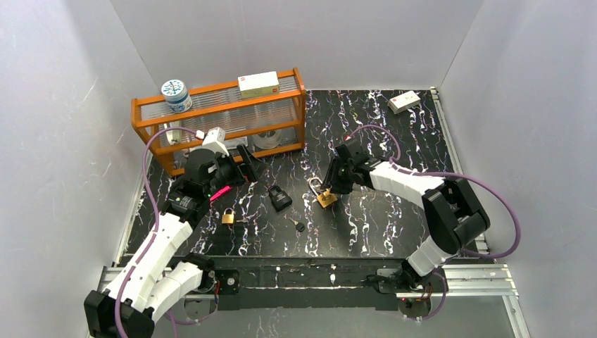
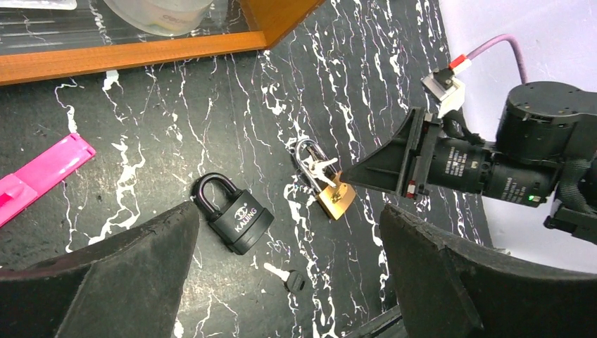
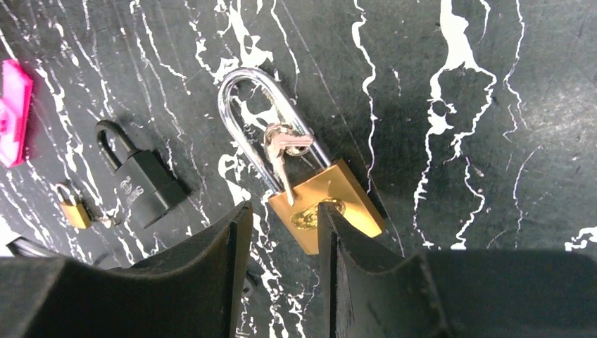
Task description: Unlock with the key
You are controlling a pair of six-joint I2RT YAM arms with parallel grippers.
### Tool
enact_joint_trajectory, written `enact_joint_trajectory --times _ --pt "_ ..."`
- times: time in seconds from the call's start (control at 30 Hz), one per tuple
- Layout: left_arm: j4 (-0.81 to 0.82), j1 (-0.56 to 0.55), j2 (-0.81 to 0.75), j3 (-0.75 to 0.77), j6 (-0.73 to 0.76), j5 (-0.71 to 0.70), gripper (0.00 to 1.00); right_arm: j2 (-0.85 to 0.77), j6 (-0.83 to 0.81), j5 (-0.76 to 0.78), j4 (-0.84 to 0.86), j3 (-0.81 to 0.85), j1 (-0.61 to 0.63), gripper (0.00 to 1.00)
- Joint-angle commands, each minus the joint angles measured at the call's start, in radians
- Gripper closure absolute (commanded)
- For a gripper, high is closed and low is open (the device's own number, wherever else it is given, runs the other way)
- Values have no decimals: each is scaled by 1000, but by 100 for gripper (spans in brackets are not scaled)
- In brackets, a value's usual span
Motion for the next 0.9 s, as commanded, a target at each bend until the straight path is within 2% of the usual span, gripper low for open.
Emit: enact_joint_trajectory --times 0.0,0.33,0.53,0.67,0.87 --pt "22 4 3 -17 -13 1 2 36 9 30 43 19 5 54" --pt "29 4 19 -32 -17 -20 2 103 -37 115 60 58 6 61" --pt "32 4 31 -37 -13 -33 2 123 -60 112 68 84 7 56" --pt "38 4 46 -35 -11 -34 2 152 -70 112 66 105 7 66" --pt "38 4 49 -39 -11 -33 2 153 -87 109 68 119 15 75"
